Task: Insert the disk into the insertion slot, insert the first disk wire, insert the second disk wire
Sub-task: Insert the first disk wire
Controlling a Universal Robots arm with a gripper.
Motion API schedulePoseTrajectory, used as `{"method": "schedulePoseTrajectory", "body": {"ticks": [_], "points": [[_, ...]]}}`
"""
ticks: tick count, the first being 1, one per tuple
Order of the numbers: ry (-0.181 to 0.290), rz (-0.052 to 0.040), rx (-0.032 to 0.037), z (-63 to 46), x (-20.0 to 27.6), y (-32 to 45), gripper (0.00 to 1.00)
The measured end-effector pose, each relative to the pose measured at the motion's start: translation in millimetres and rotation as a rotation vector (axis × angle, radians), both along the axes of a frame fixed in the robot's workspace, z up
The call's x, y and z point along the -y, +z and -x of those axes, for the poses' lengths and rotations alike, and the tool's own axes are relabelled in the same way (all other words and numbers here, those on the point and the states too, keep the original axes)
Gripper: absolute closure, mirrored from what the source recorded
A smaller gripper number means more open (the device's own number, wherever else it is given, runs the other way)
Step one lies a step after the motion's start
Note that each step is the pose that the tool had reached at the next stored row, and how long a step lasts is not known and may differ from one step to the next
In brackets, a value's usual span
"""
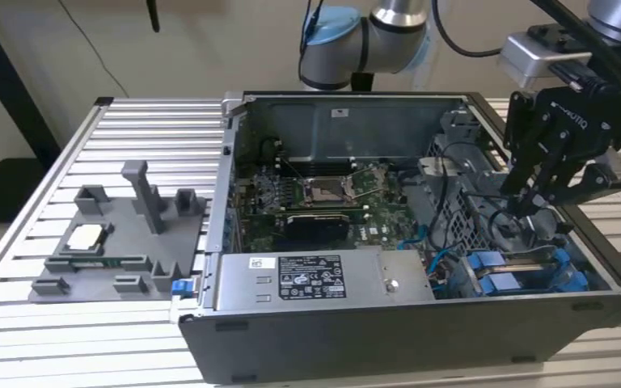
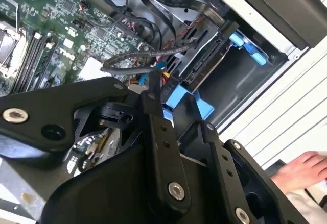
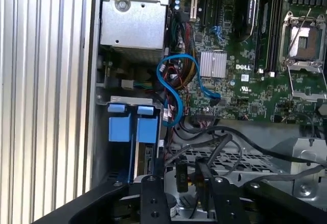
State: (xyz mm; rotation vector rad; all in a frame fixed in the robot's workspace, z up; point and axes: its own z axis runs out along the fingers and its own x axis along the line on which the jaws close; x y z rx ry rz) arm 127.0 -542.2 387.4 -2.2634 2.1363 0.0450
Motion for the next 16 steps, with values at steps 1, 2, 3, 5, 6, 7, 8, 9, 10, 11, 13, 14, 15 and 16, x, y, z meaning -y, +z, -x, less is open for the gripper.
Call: {"method": "schedulePoseTrajectory", "body": {"ticks": [1,2,3,5,6,7,8,9,10,11,13,14,15,16], "points": [[0.000,-0.0037,0.0023,0.0,0.0,-0.1,0.62],[0.000,-0.0078,0.0046,0.0,0.0,-0.3,0.62],[0.000,-0.0101,0.0059,0.0,0.0,-0.4,0.62],[0.000,-0.0110,0.0064,0.0,-0.1,-0.5,0.62],[0.000,-0.0110,0.0065,0.0,-0.1,-0.5,0.65],[0.000,-0.0112,0.0064,0.0,0.0,-0.6,0.71],[0.000,-0.0112,0.0065,0.0,0.0,-0.6,0.71],[0.000,-0.0111,0.0065,0.0,0.0,-0.6,0.78],[0.000,-0.0111,0.0065,0.0,0.0,-0.6,0.81],[0.000,-0.0111,0.0065,0.0,0.0,-0.5,0.81],[0.000,-0.0111,0.0064,0.0,0.0,-0.6,0.81],[0.000,-0.0110,0.0064,0.0,0.0,-0.6,0.81],[0.000,-0.0110,0.0064,0.0,0.0,-0.6,0.81],[0.000,-0.0110,0.0064,0.0,0.0,-0.6,0.81]]}}
